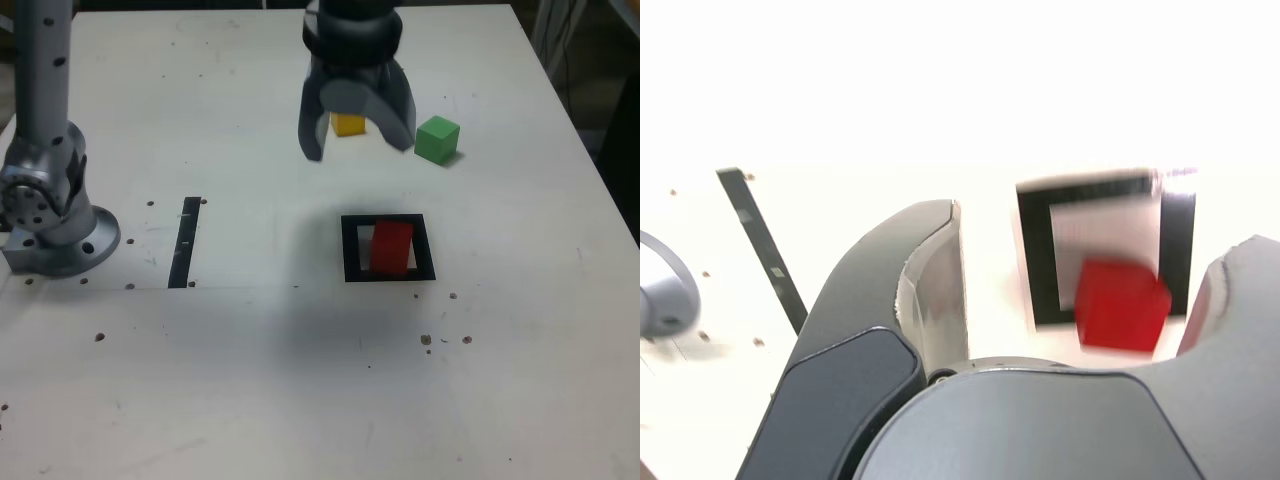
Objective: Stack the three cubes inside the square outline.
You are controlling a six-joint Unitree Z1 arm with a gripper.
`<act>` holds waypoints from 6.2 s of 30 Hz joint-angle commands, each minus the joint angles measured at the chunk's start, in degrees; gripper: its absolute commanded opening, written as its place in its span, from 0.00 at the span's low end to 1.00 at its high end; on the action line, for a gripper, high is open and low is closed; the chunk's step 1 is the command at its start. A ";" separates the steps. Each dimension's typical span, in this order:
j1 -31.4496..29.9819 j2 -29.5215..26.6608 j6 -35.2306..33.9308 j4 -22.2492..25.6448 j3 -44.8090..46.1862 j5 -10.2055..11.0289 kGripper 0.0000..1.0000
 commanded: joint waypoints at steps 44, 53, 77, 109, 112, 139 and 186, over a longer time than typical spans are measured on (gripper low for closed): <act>23.92 19.89 15.74 3.66 -15.85 2.76 0.85; 24.35 21.65 15.78 2.26 -15.51 2.19 0.65; 24.37 21.08 16.00 1.79 -15.94 2.62 0.22; -13.16 6.11 2.28 10.59 -13.13 -4.22 0.17; -13.54 7.19 2.00 10.29 -13.25 -4.79 0.17; -14.40 14.26 0.32 6.49 -13.89 -5.42 0.19; -14.06 15.07 0.36 7.53 -12.67 0.01 0.99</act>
